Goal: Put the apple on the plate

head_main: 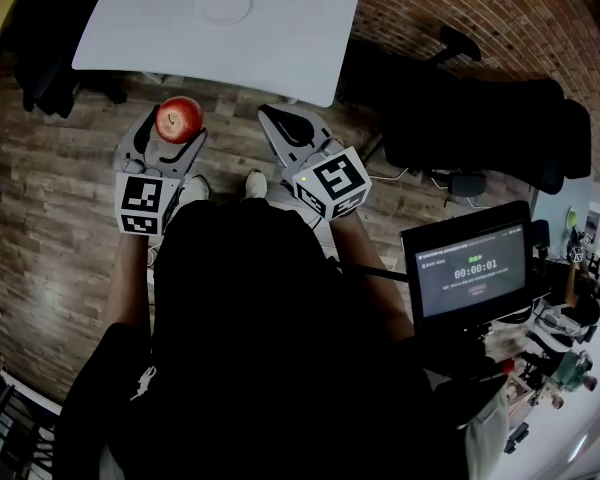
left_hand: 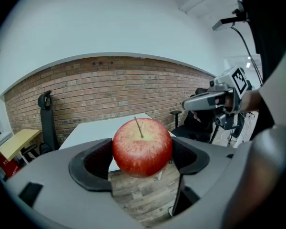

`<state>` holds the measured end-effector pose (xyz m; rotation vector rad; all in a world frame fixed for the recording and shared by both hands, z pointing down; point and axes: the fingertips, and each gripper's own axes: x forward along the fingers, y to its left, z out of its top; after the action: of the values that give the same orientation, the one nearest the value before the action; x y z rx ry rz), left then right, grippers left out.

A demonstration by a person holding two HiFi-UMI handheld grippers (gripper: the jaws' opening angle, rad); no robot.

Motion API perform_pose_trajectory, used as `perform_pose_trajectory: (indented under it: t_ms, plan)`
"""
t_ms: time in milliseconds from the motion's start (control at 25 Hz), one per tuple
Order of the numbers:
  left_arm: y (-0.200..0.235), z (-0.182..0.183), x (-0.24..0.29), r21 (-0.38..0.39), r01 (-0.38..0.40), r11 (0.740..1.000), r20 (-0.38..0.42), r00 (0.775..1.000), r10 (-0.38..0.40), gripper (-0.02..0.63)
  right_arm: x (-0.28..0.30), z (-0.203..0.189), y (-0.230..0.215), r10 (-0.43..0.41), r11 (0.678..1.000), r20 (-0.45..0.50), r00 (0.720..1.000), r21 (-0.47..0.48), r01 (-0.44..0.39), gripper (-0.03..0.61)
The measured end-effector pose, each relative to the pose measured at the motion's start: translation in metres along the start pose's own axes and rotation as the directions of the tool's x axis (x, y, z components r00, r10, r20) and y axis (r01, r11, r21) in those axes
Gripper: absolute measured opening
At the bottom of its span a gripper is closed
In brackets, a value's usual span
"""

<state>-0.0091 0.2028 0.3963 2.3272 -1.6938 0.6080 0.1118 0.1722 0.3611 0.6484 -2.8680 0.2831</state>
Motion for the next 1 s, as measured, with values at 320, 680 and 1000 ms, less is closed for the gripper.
perform_pose_trajectory:
  t_ms: [320, 680, 1000]
  plan:
    - [-0.028, 0.01, 0.014, 0.018, -0.008, 1.0, -0.022, 1.0, 0.008, 0.388, -0.024, -0.006, -0.024, 0.014, 1.0, 0.01, 1.0, 0.011, -0.014, 0.003]
    - [-0.034, 0.013, 0.022, 0.039, 0.009, 0.999, -0.028, 1.0, -0.008, 0.388, -0.032, -0.013, -0.033, -0.01, 0.999, 0.018, 1.0, 0.032, 0.009, 0.003]
    - [-0.025, 0.016, 0.03, 0.053, 0.011, 0.999, -0.022, 1.0, -0.01, 0.388, -0.034, -0.017, -0.042, -0.037, 0.999, 0.015, 0.999, 0.038, 0.037, 0.003]
